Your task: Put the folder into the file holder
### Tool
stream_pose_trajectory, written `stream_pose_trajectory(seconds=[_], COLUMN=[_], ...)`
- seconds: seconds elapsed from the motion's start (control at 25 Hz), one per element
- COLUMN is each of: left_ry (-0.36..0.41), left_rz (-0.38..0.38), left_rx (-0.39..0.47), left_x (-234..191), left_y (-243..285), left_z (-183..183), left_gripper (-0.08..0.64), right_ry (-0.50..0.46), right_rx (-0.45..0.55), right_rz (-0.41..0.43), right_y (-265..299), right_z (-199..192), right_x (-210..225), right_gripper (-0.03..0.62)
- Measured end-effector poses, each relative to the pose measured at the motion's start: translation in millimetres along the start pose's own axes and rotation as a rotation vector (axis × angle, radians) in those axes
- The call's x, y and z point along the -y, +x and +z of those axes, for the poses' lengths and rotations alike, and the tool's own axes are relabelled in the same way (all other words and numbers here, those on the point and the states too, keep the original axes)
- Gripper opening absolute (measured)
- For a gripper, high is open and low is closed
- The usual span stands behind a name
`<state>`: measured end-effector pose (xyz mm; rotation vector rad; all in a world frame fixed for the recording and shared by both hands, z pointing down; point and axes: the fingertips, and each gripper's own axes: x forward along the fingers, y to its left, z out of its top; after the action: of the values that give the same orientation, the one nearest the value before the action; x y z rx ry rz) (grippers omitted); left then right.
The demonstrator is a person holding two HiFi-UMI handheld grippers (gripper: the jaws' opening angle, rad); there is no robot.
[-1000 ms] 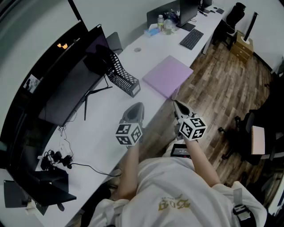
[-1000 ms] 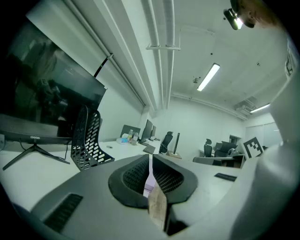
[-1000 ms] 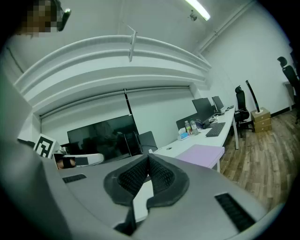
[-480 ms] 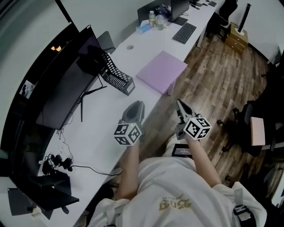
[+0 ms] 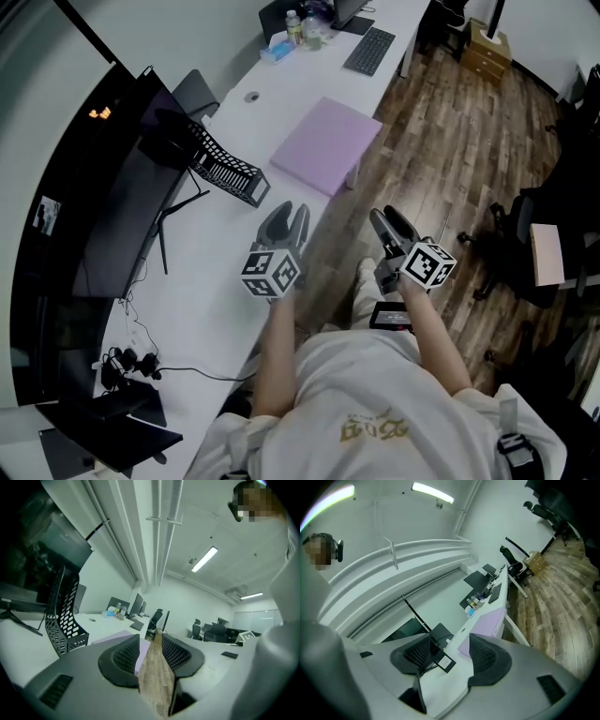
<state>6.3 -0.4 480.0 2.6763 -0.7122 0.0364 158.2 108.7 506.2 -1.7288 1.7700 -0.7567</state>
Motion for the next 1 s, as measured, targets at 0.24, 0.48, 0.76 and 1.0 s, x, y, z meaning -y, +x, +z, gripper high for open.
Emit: stream_pose_trajectory(seconds=[0.24, 0.48, 0.76, 1.0], left_ry=[-0.014, -0.021, -0.012, -0.004], left_rz=[0.007, 0.022, 0.032, 0.037], left_rx=[-0.042, -0.106, -0.180, -0.247], left_x=[-19, -39, -61, -75], left_y=[45, 97, 154, 191], left_z=[-2, -10, -18, -30], left_gripper=[0.183, 0.200, 0.204, 0.210], right_ry=[0.053, 0.101, 0.156, 0.202], right_rx=[-0.023, -0.050, -0.076, -0.113], right_rz=[-0.021, -0.036, -0.066, -0.096], right_y=[36, 76, 117, 141], right_z=[8, 22, 36, 31], right_x=[37, 77, 124, 159], right_gripper=[0.262, 0.270, 0.276, 0.287])
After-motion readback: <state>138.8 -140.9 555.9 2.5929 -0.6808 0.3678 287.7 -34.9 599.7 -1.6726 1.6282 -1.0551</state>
